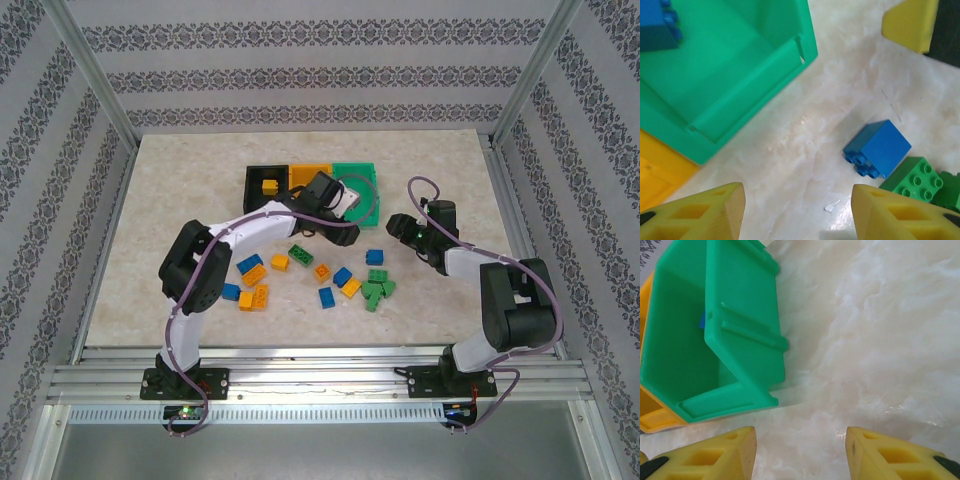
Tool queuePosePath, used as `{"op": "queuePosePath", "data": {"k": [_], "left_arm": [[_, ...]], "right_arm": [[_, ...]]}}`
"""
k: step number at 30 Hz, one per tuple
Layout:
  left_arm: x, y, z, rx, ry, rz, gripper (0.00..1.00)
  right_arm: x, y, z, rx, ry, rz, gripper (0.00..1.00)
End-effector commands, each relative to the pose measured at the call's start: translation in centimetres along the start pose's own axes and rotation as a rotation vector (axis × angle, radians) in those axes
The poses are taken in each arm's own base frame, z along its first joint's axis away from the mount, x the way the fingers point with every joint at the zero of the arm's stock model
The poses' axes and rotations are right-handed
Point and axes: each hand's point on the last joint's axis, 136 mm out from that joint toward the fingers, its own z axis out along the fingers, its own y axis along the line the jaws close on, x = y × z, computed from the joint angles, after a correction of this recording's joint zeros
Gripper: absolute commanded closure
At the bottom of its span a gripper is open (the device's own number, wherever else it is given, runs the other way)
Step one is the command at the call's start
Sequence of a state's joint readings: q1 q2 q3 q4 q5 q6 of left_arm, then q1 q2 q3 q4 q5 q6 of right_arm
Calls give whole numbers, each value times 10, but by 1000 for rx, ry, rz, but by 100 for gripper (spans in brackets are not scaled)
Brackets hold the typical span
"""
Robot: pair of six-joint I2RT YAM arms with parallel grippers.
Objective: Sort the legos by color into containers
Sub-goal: Pick up the lego from the center of the table.
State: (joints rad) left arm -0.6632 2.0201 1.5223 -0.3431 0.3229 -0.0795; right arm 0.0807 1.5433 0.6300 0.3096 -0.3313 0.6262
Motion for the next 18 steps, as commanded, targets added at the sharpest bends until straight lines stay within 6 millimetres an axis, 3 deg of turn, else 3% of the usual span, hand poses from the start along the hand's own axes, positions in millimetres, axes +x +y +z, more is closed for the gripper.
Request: {"op": "queuePosePath", "data": {"k": [1,14,18], "left_arm": [[0,-16,-4,54,-38,36,42],[13,-19,9,51,7,20,40],[12,-34,16,65,31,74,40]], "right_arm": [[-9,10,2,-39,-15,-10,49],[-7,9,7,-44,0,12,49],[-7,8,7,-41,2,11,49]]}}
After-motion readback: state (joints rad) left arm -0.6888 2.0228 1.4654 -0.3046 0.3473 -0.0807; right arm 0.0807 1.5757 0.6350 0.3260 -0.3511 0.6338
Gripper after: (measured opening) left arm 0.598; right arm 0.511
